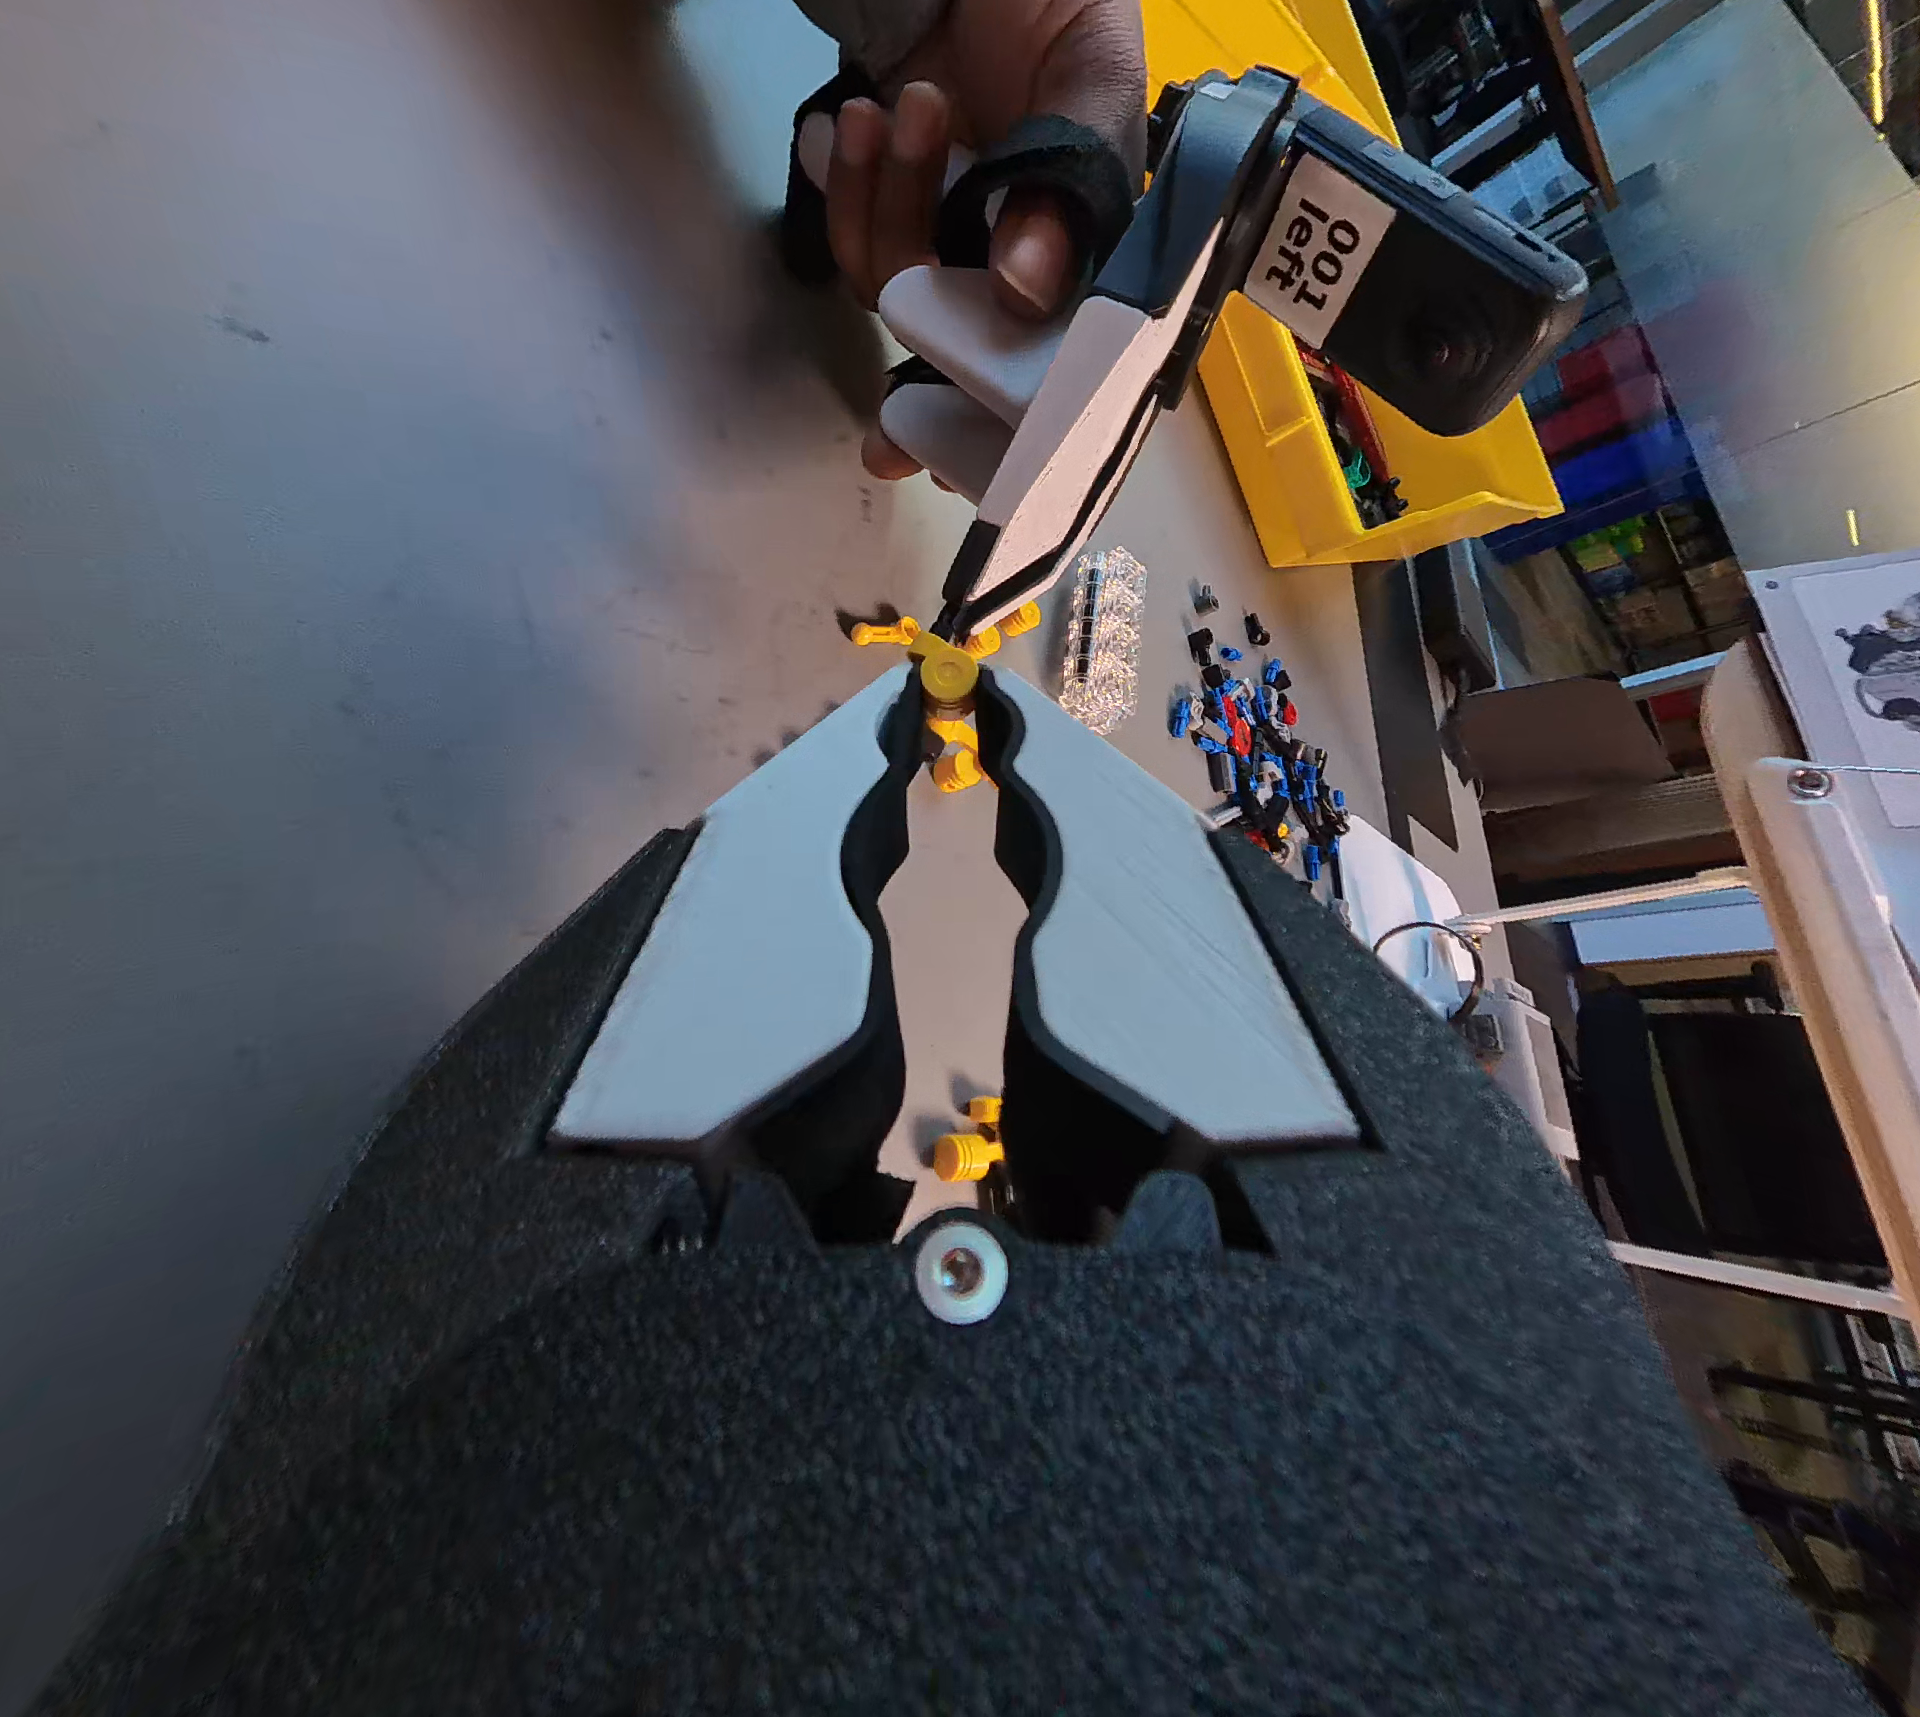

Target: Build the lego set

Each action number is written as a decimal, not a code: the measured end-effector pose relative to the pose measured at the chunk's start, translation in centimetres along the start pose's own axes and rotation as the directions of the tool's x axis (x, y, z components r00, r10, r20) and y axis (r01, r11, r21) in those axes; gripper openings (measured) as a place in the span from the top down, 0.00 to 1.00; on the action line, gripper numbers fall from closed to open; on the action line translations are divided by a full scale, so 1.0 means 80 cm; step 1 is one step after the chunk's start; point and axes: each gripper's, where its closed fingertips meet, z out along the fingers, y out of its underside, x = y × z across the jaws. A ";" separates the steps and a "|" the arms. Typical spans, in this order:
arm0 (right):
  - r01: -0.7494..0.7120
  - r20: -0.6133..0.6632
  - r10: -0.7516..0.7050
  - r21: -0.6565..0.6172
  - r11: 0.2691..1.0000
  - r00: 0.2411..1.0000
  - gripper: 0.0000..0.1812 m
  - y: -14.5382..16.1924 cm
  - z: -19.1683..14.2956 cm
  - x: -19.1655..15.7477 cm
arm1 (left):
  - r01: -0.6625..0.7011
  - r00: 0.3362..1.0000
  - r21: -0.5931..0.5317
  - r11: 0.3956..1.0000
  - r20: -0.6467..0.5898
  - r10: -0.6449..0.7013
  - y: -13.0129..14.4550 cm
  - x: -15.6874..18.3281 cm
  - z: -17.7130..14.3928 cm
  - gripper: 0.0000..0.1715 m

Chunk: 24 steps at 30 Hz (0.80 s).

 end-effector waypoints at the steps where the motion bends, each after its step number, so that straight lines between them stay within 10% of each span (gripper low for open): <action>1: 0.003 -0.004 -0.003 0.001 1.000 1.000 0.95 0.000 0.000 0.001 | 0.004 1.000 0.002 1.000 -0.004 -0.004 0.000 0.000 0.000 0.98; 24: -0.079 -0.167 0.097 0.114 0.990 0.981 0.95 -0.015 -0.011 0.037 | -0.174 0.985 0.130 0.976 0.029 0.171 -0.032 0.021 -0.013 0.98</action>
